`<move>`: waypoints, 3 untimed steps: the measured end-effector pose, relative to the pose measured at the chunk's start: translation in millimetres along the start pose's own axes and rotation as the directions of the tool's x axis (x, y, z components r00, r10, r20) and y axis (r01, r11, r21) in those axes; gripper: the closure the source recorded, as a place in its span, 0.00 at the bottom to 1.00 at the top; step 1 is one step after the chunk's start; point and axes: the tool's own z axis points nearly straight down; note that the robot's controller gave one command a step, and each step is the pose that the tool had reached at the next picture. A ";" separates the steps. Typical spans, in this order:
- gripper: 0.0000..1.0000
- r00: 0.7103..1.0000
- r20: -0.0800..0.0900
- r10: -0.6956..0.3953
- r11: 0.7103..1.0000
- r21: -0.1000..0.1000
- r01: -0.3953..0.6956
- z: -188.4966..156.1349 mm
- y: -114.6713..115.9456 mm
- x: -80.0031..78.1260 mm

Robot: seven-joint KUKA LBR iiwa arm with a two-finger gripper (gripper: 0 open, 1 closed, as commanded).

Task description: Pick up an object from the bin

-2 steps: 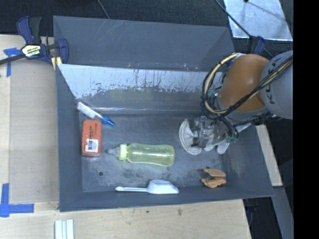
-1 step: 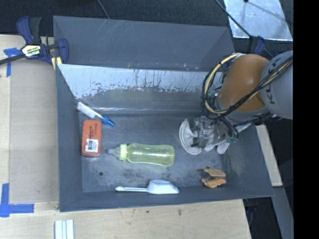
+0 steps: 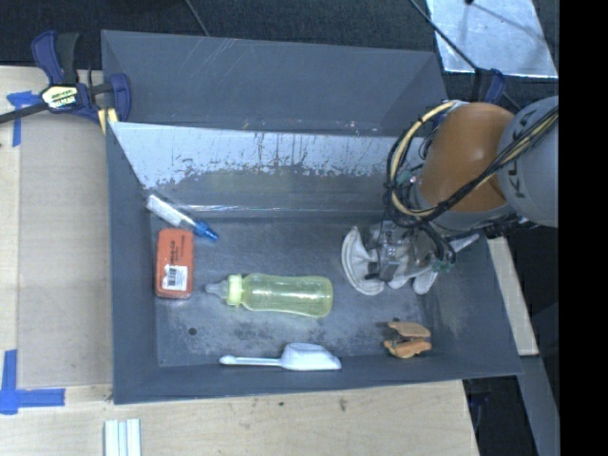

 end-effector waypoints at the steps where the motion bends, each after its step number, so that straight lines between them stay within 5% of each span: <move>1: 1.00 1.000 -0.002 0.000 1.000 0.000 0.000 -8.5 0.2 1.3; 3: 1.00 1.000 -0.001 0.000 1.000 -0.001 0.000 -47.6 0.1 0.7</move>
Offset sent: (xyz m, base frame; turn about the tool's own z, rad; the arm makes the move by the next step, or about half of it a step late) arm -0.0001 -0.0001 0.0384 0.0000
